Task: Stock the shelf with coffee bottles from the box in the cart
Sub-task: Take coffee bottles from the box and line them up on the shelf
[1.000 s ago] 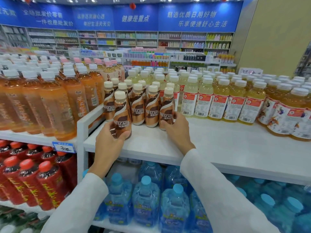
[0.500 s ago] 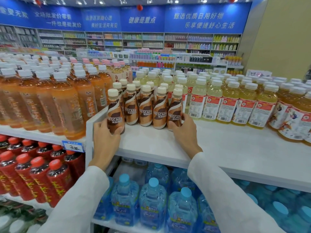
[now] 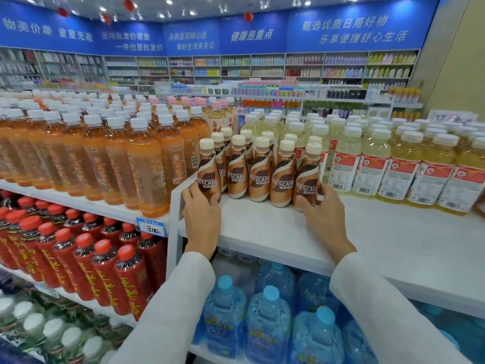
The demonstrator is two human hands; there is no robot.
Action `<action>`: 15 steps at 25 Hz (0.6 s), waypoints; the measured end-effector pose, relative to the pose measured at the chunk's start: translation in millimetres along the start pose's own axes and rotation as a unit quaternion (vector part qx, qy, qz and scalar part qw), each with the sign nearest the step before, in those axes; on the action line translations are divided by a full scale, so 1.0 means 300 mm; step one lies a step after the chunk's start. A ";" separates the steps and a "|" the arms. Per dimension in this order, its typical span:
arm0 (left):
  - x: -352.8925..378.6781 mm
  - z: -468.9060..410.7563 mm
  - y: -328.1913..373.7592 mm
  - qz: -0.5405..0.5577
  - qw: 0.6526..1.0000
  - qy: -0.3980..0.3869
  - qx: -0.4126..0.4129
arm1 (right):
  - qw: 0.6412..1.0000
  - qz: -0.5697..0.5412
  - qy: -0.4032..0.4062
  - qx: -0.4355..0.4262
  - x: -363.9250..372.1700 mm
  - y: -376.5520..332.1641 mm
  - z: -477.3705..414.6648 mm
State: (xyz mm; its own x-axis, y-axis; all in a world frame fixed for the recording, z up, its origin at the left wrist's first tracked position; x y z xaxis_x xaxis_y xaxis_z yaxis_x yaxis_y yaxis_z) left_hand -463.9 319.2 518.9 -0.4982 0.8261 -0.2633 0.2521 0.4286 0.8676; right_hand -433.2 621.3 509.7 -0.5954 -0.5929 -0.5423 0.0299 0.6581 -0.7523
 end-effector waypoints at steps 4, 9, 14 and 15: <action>0.003 -0.002 -0.005 -0.005 1.000 0.012 -0.003 | 1.000 -0.002 -0.002 0.004 0.001 0.000 0.001; 0.006 -0.002 -0.014 -0.001 1.000 0.023 -0.011 | 1.000 -0.004 -0.008 0.006 0.001 -0.007 0.000; 0.013 -0.006 -0.029 0.000 1.000 0.024 -0.003 | 1.000 0.002 -0.007 0.014 0.006 -0.004 -0.001; 0.012 -0.005 -0.030 0.003 1.000 0.023 0.001 | 1.000 0.003 -0.012 0.014 0.006 -0.008 0.000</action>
State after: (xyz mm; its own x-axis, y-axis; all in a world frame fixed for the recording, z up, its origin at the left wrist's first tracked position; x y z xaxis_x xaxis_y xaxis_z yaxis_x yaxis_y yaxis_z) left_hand -469.2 317.7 510.7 -0.5353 0.8102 -0.2388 0.2570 0.4254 0.8677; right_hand -434.3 618.7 510.5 -0.5749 -0.6002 -0.5562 0.0564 0.6490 -0.7587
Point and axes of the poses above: each hand's wrist, its own z-axis away from the middle knuckle, its own x-axis out of the palm, y = z × x, the point moved 7 cm from there along -z, towards the middle knuckle, and after that the axes turned 12 degrees about z, right-handed, at the moved point
